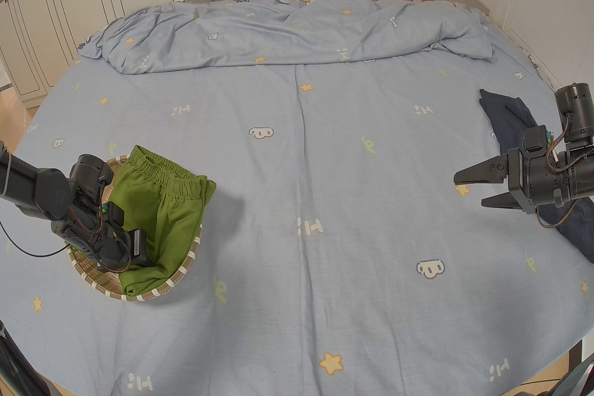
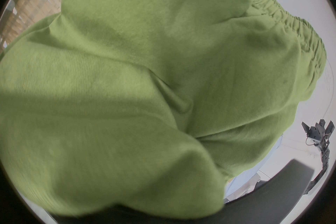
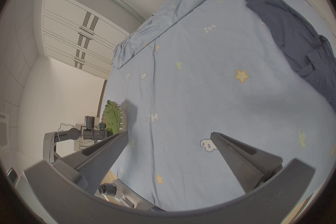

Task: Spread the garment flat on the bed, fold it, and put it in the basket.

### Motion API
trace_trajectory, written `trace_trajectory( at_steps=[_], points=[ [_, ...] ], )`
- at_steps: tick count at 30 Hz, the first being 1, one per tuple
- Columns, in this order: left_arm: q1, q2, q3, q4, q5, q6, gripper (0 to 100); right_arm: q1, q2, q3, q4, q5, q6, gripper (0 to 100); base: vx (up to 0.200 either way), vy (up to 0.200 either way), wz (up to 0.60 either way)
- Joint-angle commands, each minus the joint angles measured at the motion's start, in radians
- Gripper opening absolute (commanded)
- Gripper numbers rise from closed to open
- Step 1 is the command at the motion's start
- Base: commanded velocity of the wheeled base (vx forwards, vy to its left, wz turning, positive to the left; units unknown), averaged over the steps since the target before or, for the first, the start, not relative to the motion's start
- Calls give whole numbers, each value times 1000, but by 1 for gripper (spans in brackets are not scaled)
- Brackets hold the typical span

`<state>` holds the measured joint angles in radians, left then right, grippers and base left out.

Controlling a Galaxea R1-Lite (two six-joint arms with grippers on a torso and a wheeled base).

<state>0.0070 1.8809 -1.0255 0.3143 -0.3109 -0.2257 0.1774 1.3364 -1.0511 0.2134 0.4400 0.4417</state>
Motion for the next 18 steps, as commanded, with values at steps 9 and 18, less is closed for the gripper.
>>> trace_trajectory(
  at_steps=[9,18],
  points=[
    [-27,-144,30,2,-7,-3,100,-1,-2,0,0,0,0,100,0,0,0],
    [-33,-328,71,43,12,19,100,-3,-9,-1,0,0,0,100,0,0,0]
  ],
)
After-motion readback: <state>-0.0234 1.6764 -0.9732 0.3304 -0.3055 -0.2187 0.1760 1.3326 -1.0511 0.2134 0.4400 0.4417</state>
